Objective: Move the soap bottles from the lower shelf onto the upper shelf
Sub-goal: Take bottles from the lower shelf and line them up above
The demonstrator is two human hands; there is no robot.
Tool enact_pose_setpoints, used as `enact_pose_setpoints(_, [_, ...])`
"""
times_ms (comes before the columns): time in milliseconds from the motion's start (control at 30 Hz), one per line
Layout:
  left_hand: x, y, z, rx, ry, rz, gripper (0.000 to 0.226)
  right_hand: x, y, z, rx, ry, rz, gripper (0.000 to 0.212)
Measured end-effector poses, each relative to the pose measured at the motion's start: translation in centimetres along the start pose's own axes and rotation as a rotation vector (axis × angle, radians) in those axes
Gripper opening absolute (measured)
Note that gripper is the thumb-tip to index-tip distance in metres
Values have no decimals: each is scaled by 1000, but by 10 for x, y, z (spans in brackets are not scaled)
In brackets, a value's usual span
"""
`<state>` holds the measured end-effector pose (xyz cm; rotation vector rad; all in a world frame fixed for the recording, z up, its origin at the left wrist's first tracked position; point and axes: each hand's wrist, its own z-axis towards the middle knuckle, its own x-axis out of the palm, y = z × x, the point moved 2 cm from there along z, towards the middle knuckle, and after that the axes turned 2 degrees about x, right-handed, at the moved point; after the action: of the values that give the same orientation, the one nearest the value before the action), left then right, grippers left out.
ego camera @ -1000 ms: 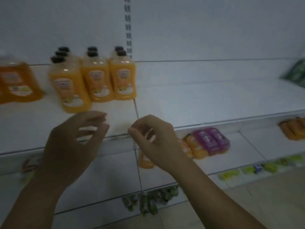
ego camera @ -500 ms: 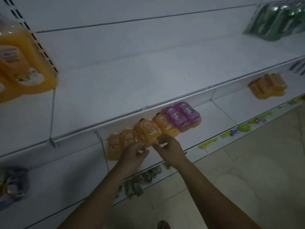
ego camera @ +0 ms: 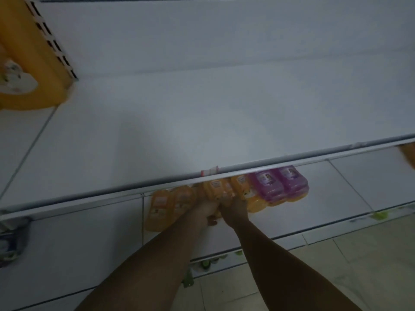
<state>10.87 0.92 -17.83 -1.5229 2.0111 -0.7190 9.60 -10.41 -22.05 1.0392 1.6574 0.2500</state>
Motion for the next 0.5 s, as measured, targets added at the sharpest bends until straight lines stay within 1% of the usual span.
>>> enact_pose_setpoints(67, [1, 2, 7, 2, 9, -45, 19, 6, -11, 8, 9, -47, 55, 53])
enact_pose_setpoints(133, [-1, 7, 14, 23, -4, -94, 20, 9, -18, 14, -2, -30, 48, 55])
enact_pose_setpoints(200, [-6, 12, 10, 49, -2, -170, 7, 8, -18, 9, -26, 20, 80, 53])
enact_pose_setpoints(233, [-10, 16, 6, 57, 6, -199, 6, 7, -17, 3, -43, 41, 117, 50])
enact_pose_setpoints(333, [-23, 35, -12, 52, 57, -239, 20, 4, -19, -24, -106, 26, 211, 40])
enact_pose_setpoints(400, [-38, 45, -36, 99, 73, -233, 22, 0, -14, -53, -128, 47, 285, 38])
enact_pose_setpoints(500, [-67, 62, -86, 222, 58, -233, 25, -1, -4, -106, -108, 76, 332, 52])
